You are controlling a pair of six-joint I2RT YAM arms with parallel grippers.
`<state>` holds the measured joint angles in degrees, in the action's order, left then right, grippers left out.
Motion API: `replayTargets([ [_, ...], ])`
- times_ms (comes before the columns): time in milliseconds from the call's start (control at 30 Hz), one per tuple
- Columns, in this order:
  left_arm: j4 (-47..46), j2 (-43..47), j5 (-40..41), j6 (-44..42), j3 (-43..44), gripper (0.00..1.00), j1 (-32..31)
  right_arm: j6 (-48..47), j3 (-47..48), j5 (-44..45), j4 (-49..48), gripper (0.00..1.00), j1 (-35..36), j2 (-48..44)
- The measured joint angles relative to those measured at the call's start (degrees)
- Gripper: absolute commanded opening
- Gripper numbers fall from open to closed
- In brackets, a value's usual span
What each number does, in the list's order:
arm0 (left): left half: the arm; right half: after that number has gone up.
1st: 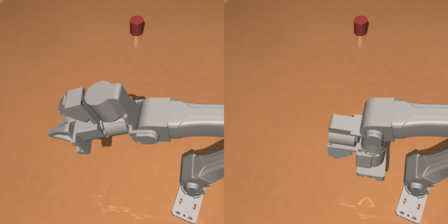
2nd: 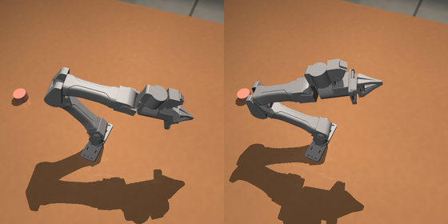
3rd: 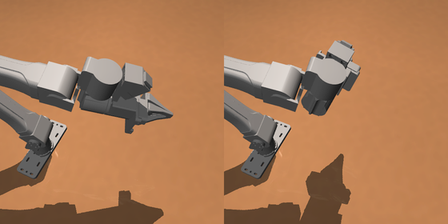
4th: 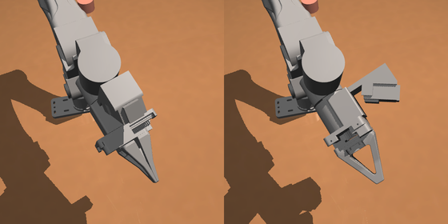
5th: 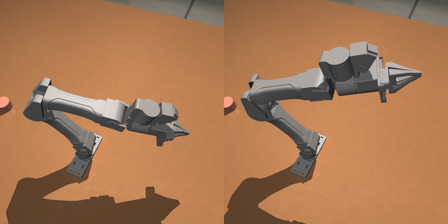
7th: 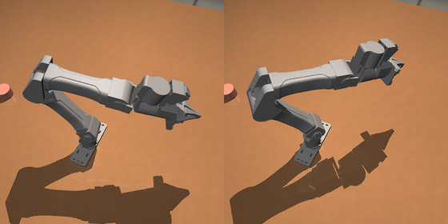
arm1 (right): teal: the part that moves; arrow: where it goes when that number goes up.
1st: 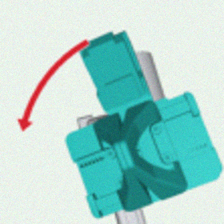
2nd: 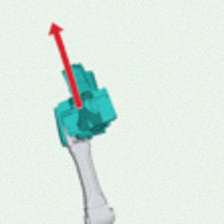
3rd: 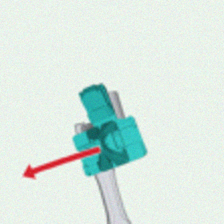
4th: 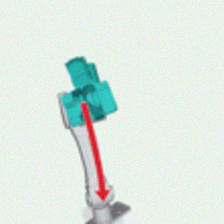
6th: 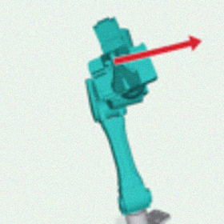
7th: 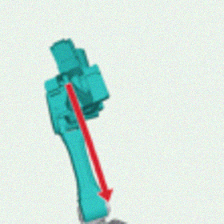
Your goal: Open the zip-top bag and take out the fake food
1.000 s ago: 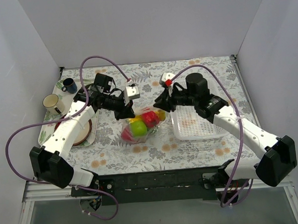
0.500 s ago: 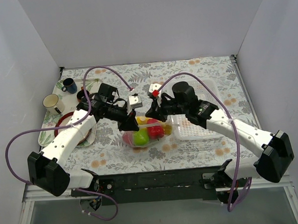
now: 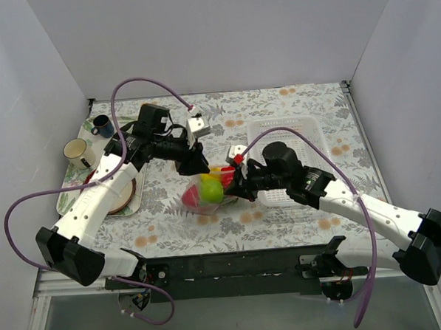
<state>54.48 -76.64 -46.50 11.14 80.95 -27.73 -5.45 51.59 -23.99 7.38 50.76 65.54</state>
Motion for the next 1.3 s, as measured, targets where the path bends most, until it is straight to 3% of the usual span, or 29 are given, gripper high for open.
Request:
replayTargets([
  [133, -7.5, 0.0, 11.1, 4.5, 0.0, 0.21, 1.3, 0.7, -1.7, 1.4, 0.9, 0.03, 0.1, -2.2],
  [267, -18.3, -1.7, 26.4, 7.9, -6.8, 0.21, 3.2, 0.5, -1.7, 3.7, 0.8, 0.02, 0.1, -2.2],
  [367, -22.4, -7.0, 31.9, 9.8, -11.4, 0.23, 5.2, 0.3, -1.0, 8.2, 0.0, 0.04, 0.1, -1.3],
  [500, -21.4, -15.6, 30.2, 13.1, -12.3, 0.25, 6.9, -0.6, 1.3, 14.9, -2.1, 0.04, 0.1, 1.8],
  [600, -20.2, -16.9, 27.0, 15.5, -12.2, 0.31, 6.9, -1.6, 4.2, 18.6, -3.6, 0.05, -0.1, 6.0],
  [933, -15.8, -9.0, 22.1, 17.9, -4.3, 0.5, 6.9, -3.7, 14.4, 24.7, -6.0, 0.01, -5.0, 27.4],
  [1067, -13.3, -4.7, 20.5, 17.5, -0.5, 0.5, 6.9, -3.7, 14.4, 27.7, -2.2, 0.01, -5.4, 30.8],
  [1167, -12.6, -1.4, 18.9, 17.6, -2.9, 0.49, 6.9, -3.2, 13.3, 29.0, -0.4, 0.01, -5.3, 30.3],
  [1300, -11.9, 1.2, 18.4, 18.7, -12.6, 0.48, 6.8, -2.4, 12.2, 29.4, 1.6, 0.01, -4.5, 29.2],
])
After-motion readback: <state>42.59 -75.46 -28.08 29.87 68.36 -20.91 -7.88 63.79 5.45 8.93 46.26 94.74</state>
